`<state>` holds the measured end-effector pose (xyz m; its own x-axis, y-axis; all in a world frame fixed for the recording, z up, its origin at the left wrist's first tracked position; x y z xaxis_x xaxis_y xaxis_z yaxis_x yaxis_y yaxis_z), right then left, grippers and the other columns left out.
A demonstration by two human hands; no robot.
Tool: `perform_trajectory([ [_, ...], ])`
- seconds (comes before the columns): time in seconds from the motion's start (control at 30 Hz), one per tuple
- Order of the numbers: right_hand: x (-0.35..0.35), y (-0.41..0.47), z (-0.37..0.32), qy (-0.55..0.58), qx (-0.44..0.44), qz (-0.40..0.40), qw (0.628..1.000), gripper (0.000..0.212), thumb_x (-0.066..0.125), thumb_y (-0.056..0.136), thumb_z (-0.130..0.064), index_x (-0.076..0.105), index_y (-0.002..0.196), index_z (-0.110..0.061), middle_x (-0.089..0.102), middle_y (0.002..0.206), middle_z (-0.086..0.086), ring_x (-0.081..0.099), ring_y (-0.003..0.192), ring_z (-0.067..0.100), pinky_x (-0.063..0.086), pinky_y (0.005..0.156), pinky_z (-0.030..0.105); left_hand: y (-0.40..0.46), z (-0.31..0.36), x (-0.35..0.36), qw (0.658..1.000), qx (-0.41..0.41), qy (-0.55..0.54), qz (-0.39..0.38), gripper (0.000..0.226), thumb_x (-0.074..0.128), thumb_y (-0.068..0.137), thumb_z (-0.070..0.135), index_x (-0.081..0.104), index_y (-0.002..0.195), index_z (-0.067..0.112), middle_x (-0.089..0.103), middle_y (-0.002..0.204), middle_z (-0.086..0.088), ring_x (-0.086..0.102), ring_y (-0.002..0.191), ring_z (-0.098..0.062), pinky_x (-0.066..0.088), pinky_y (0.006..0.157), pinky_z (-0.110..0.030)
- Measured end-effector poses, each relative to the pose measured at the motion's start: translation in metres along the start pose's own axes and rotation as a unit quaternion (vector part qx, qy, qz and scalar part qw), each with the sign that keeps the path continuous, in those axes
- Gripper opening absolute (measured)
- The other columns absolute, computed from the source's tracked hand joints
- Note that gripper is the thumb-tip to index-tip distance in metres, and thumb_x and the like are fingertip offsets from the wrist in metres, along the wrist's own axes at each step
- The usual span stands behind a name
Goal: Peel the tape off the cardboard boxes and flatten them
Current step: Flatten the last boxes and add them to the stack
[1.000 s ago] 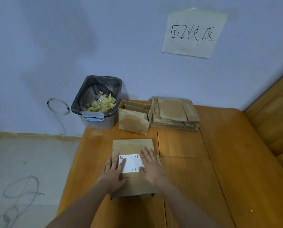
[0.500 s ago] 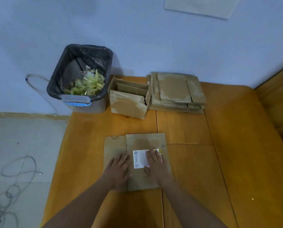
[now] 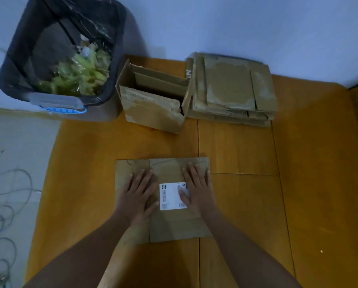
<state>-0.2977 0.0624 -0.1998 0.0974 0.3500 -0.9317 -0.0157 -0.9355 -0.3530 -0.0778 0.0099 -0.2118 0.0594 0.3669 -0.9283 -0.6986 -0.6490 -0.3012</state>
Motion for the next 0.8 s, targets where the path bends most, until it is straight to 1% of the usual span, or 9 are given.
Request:
perform_trajectory([
  [0.07, 0.004, 0.003, 0.001, 0.000, 0.002, 0.006, 1.000, 0.068, 0.027, 0.093, -0.052, 0.027, 0.149, -0.014, 0.023, 0.157, 0.011, 0.019, 0.145, 0.030, 0.012, 0.113, 0.058, 0.003, -0.002, 0.002, 1.000, -0.003, 0.001, 0.011, 0.077, 0.009, 0.098, 0.060, 0.058, 0.134, 0.012, 0.046, 0.145, -0.018, 0.030, 0.138, -0.034, 0.023, 0.109, -0.053],
  [0.13, 0.010, 0.003, 0.003, 0.006, -0.004, 0.014, 1.000, 0.068, 0.029, 0.092, -0.051, 0.029, 0.149, -0.013, 0.026, 0.156, 0.011, 0.023, 0.144, 0.030, 0.014, 0.111, 0.055, 0.002, -0.003, 0.005, 1.000, 0.000, -0.007, 0.018, 0.075, 0.012, 0.098, 0.060, 0.059, 0.133, 0.013, 0.047, 0.144, -0.018, 0.031, 0.137, -0.033, 0.024, 0.108, -0.054],
  [0.2, 0.012, 0.004, 0.004, 0.009, -0.007, 0.027, 1.000, 0.068, 0.030, 0.092, -0.050, 0.030, 0.149, -0.014, 0.026, 0.156, 0.011, 0.024, 0.144, 0.029, 0.014, 0.112, 0.055, 0.004, -0.003, 0.002, 0.999, 0.001, 0.006, 0.042, 0.069, 0.021, 0.096, 0.059, 0.059, 0.132, 0.013, 0.048, 0.143, -0.018, 0.031, 0.136, -0.034, 0.025, 0.107, -0.055],
  [0.27, 0.014, 0.006, 0.005, 0.008, -0.007, 0.037, 0.999, 0.067, 0.029, 0.092, -0.050, 0.027, 0.149, -0.015, 0.025, 0.156, 0.010, 0.021, 0.145, 0.028, 0.013, 0.113, 0.055, 0.005, -0.002, 0.004, 0.998, 0.005, 0.003, 0.068, 0.065, 0.033, 0.090, 0.056, 0.060, 0.131, 0.014, 0.049, 0.143, -0.018, 0.030, 0.135, -0.033, 0.026, 0.106, -0.054],
  [0.3, 0.016, 0.005, 0.005, 0.009, -0.006, 0.043, 0.999, 0.067, 0.030, 0.091, -0.050, 0.027, 0.149, -0.015, 0.025, 0.156, 0.010, 0.019, 0.145, 0.027, 0.013, 0.113, 0.055, 0.004, -0.002, 0.005, 0.997, 0.003, 0.002, 0.076, 0.064, 0.035, 0.088, 0.055, 0.060, 0.131, 0.014, 0.049, 0.143, -0.018, 0.030, 0.135, -0.033, 0.026, 0.105, -0.054],
  [0.43, 0.021, 0.007, 0.008, 0.002, -0.011, 0.085, 0.996, 0.067, 0.033, 0.091, -0.049, 0.033, 0.148, -0.014, 0.029, 0.155, 0.011, 0.020, 0.143, 0.027, 0.017, 0.112, 0.057, 0.006, -0.003, 0.009, 0.994, 0.004, 0.003, 0.105, 0.061, 0.040, 0.087, 0.052, 0.059, 0.131, 0.015, 0.048, 0.144, -0.018, 0.032, 0.135, -0.034, 0.026, 0.106, -0.055],
  [0.53, 0.024, 0.007, 0.008, -0.003, -0.020, 0.109, 0.994, 0.067, 0.035, 0.090, -0.048, 0.035, 0.147, -0.013, 0.032, 0.154, 0.012, 0.021, 0.143, 0.028, 0.019, 0.111, 0.058, 0.005, -0.005, 0.016, 0.992, 0.009, 0.009, 0.128, 0.059, 0.041, 0.088, 0.051, 0.051, 0.134, 0.016, 0.046, 0.145, -0.018, 0.032, 0.136, -0.035, 0.025, 0.108, -0.055],
  [0.67, 0.026, 0.008, 0.009, -0.012, -0.027, 0.137, 0.990, 0.067, 0.036, 0.090, -0.048, 0.036, 0.146, -0.012, 0.033, 0.152, 0.013, 0.023, 0.142, 0.030, 0.022, 0.110, 0.059, 0.006, -0.008, 0.020, 0.992, 0.013, 0.019, 0.128, 0.059, 0.039, 0.089, 0.052, 0.043, 0.137, 0.018, 0.045, 0.146, -0.017, 0.031, 0.137, -0.035, 0.024, 0.110, -0.054],
  [0.8, 0.025, 0.008, 0.010, -0.008, -0.031, 0.138, 0.990, 0.067, 0.034, 0.090, -0.048, 0.037, 0.145, -0.011, 0.033, 0.152, 0.014, 0.022, 0.142, 0.030, 0.020, 0.111, 0.059, 0.005, -0.007, 0.020, 0.990, 0.020, 0.023, 0.135, 0.060, 0.039, 0.088, 0.051, 0.045, 0.137, 0.016, 0.046, 0.145, -0.018, 0.030, 0.137, -0.035, 0.024, 0.109, -0.054],
])
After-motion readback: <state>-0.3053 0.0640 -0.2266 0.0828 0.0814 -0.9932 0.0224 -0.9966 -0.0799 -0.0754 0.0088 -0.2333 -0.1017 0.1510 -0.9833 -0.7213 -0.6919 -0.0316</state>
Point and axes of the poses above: each hand's wrist, its own y-axis towards the middle knuckle, its own x-axis out of the palm, z = x × y, the point moved 1 cm from there along y, towards the middle knuckle
